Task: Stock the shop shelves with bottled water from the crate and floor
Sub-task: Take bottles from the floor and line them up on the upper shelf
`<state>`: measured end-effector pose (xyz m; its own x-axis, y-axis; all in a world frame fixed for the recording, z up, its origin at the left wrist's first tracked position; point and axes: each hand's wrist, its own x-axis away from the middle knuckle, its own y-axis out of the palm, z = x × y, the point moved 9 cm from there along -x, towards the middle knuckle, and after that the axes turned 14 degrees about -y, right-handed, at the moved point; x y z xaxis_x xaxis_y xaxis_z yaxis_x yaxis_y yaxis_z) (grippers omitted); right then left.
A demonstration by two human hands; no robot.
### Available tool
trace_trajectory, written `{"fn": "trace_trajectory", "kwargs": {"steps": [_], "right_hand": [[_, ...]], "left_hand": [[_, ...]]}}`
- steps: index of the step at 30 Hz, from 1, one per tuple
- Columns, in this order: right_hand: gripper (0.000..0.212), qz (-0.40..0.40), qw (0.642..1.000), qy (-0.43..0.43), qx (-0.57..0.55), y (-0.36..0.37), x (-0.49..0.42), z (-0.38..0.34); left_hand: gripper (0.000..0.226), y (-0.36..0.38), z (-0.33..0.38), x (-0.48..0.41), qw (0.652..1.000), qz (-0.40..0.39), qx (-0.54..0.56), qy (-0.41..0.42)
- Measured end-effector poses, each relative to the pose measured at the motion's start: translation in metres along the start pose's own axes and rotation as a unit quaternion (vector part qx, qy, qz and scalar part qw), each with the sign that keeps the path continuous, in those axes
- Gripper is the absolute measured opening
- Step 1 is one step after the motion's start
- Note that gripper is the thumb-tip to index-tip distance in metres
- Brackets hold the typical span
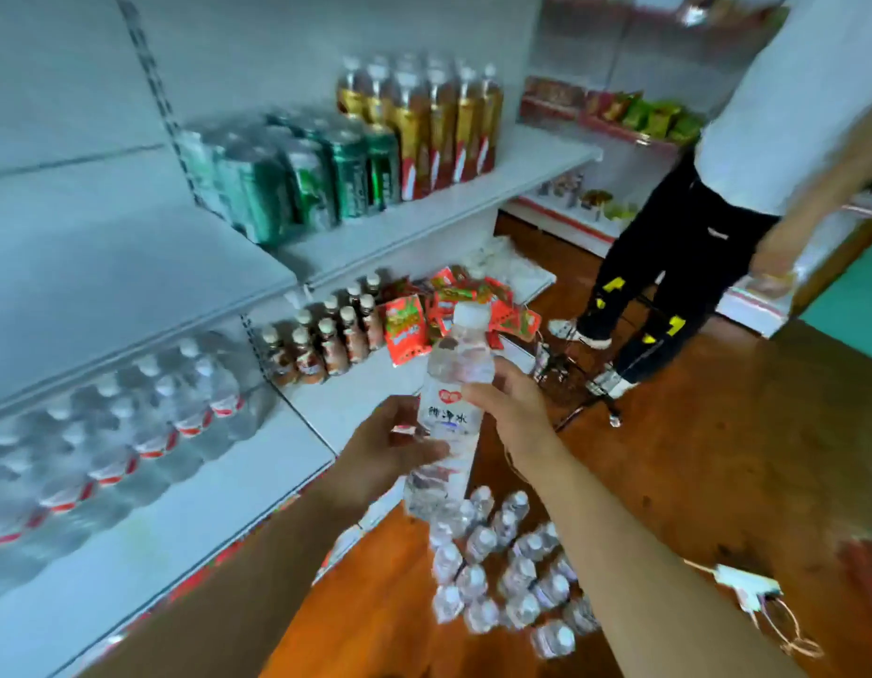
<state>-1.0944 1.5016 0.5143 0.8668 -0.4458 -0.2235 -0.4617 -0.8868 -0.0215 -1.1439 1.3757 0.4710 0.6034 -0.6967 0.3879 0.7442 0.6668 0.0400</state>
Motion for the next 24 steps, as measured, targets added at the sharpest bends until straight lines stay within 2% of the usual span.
{"fn": "trace_trajectory", "kwargs": {"steps": [3,5,8,14,19,21,24], "right_hand": [[0.046,-0.081,0.995,-0.057,-0.022,0.091,-0.019,-0.057],[0.054,-0.130,0.988,-0.075,-0.042,0.153,-0.026,-0.086],[0.039,-0.208,0.969,-0.100,-0.083,0.248,-0.028,-0.124],[0.044,-0.292,0.937,-0.149,-0.123,0.424,-0.027,-0.182],[0.023,-0.368,0.905,-0.146,-0.155,0.559,-0.013,-0.196],[0.027,-0.407,0.891,-0.131,-0.153,0.606,-0.001,-0.195],[0.045,-0.463,0.869,-0.116,-0.128,0.668,0.011,-0.184]], "left_hand": [[0.050,-0.073,0.033,0.064,0.995,0.088,0.039,0.038],[0.053,-0.122,0.050,0.107,0.985,0.152,0.052,0.063],[0.061,-0.195,0.067,0.174,0.963,0.244,0.058,0.103],[0.046,-0.334,0.080,0.282,0.905,0.388,0.070,0.158],[0.043,-0.442,0.067,0.348,0.855,0.484,0.080,0.166],[0.041,-0.477,0.055,0.369,0.844,0.504,0.084,0.161],[0.041,-0.524,0.036,0.393,0.825,0.538,0.085,0.154]]}}
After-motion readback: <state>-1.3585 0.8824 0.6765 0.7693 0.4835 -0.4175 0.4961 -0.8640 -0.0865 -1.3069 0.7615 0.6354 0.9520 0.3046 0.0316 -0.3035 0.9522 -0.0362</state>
